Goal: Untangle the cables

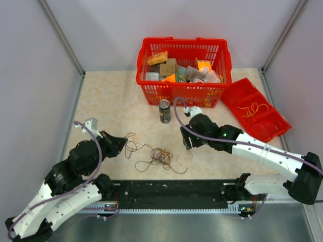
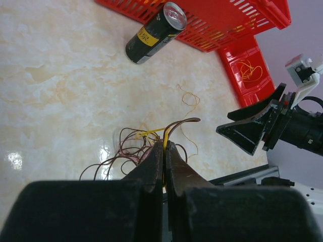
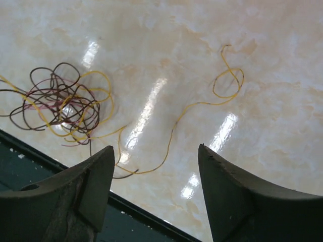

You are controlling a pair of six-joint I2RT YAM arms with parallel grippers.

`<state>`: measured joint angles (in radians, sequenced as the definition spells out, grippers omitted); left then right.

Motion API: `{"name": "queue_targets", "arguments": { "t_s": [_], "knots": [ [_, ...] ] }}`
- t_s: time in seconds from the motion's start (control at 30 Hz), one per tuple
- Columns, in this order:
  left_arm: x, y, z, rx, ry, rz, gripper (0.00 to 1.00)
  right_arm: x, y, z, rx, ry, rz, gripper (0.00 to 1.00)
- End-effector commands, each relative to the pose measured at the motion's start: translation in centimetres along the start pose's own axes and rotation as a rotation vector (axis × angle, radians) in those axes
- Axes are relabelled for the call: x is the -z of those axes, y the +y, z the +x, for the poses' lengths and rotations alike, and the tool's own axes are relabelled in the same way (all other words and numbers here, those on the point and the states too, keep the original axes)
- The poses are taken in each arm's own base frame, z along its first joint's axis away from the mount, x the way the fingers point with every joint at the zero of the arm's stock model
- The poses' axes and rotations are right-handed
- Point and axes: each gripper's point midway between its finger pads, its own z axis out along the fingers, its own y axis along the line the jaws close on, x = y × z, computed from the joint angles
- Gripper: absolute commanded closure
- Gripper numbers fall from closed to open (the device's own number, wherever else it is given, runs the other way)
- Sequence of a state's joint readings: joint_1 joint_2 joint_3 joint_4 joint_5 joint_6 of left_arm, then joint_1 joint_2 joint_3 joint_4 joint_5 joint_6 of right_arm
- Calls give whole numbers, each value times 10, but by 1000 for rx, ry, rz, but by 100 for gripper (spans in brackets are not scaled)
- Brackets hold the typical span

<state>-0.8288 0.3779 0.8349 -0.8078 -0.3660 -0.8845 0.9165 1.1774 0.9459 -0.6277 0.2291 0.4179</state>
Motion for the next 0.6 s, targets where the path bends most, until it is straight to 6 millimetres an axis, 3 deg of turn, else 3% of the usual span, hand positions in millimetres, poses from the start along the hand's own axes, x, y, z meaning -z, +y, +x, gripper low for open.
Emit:
{"name": "queue_targets", "arguments": {
  "t_s": [0.0, 0.17, 0.27, 0.4, 0.43, 0.5, 0.57],
  "knots": [
    [5, -21, -12, 17, -18, 73, 100, 25, 46, -44, 138, -162, -152, 32],
    [8, -20, -11, 39, -15, 82, 100, 15, 137, -45, 244, -221, -535, 31],
    [9, -20, -7, 49, -3, 86, 100, 13, 175, -50, 259, -259, -619, 31],
    [10, -19, -6, 59, -1, 89, 100, -1, 204, -61, 245, -302, -644, 35],
    [9, -18, -5, 58, -1, 86, 100, -7, 207, -61, 246, -298, -630, 42],
    [9, -18, -5, 58, 2, 85, 100, -13, 208, -65, 239, -293, -588, 65],
    [10, -16, -4, 57, 4, 80, 100, -10, 211, -67, 246, -304, -590, 79]
  ]
}}
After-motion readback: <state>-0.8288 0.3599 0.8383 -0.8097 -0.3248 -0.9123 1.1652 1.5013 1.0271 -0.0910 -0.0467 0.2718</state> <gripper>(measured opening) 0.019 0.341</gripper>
